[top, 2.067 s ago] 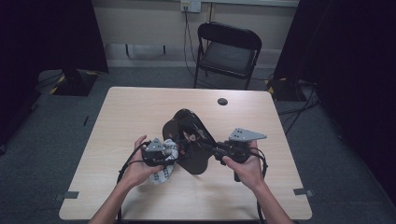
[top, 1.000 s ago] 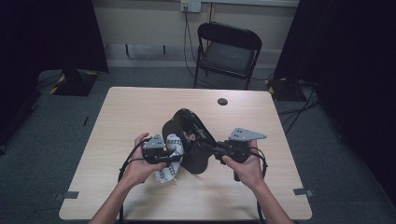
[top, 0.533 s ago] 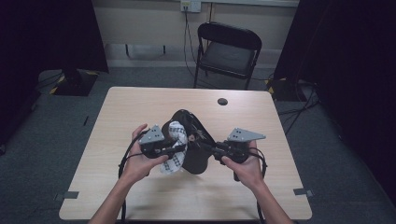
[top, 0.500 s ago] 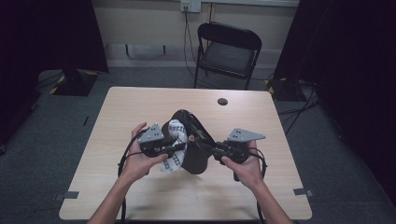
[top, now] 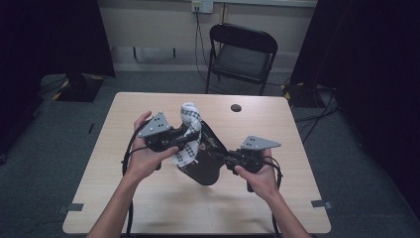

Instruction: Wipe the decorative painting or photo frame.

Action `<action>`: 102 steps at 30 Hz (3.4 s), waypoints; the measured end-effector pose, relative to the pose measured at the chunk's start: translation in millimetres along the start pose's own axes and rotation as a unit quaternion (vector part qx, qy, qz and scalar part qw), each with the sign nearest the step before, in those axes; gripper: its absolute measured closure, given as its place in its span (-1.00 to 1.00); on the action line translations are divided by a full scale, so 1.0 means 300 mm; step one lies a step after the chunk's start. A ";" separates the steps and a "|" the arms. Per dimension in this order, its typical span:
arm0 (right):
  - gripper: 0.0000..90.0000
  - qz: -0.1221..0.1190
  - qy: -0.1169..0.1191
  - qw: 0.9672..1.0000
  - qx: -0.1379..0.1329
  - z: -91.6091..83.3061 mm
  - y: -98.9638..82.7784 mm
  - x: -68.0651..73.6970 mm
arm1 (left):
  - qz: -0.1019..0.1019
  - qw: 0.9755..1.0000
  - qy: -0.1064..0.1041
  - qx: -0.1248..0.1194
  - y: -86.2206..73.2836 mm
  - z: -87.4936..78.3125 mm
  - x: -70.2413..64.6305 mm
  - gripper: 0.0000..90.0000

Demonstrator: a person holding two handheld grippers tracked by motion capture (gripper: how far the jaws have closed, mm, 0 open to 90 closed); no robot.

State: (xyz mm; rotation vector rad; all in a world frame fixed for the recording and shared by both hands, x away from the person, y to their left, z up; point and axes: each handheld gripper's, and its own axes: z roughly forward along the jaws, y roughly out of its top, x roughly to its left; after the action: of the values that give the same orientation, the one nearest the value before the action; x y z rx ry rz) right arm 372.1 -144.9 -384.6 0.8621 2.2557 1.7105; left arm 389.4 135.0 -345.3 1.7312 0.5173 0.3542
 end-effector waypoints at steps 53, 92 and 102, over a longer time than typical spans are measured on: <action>0.80 -0.002 0.009 1.000 0.003 0.010 0.008 -0.014 | -0.007 0.976 -0.077 0.204 -0.426 0.089 -0.198 0.64; 0.73 0.006 0.012 1.000 0.015 0.019 0.012 -0.022 | -0.035 0.995 0.000 0.096 -0.295 -0.065 -0.021 -0.16; 0.57 0.007 0.005 1.000 0.014 0.004 0.010 -0.022 | -0.059 0.994 0.050 0.077 -0.232 -0.096 0.122 -0.16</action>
State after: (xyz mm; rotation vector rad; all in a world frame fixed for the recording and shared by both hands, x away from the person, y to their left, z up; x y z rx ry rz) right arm 379.1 -147.1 -383.6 0.8788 2.2915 1.6967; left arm 395.7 189.8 -408.1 1.8279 0.7335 0.3247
